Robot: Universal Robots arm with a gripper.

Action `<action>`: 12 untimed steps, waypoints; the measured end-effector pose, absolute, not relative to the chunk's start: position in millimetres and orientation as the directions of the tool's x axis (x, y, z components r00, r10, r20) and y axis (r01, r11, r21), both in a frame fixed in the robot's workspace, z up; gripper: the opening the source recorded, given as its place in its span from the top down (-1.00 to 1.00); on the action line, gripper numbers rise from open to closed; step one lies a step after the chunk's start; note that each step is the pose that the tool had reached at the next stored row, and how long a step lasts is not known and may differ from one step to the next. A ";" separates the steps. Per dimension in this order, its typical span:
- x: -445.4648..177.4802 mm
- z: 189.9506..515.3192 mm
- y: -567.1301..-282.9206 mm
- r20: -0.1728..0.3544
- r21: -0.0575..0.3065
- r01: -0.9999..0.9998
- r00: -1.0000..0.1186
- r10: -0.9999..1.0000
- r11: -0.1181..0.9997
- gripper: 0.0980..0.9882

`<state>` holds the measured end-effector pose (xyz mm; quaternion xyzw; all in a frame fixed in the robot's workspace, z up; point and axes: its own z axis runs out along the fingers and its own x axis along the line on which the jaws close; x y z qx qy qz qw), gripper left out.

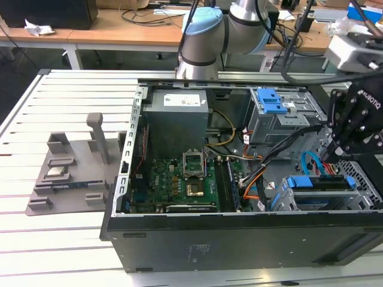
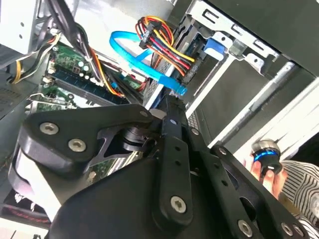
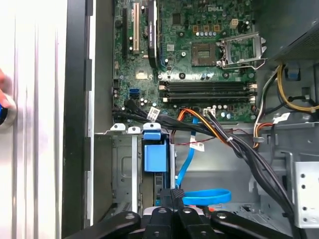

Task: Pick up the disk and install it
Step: 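Insert the second disk wire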

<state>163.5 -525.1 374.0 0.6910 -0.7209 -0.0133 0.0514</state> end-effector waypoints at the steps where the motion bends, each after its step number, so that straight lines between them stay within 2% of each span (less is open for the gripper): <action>1: 163.5 377.4 -525.1 0.056 0.090 -0.995 -0.040 -0.998 0.045 0.98; 12: 163.5 386.3 -525.1 0.056 0.090 -0.995 -0.040 -0.998 0.045 0.98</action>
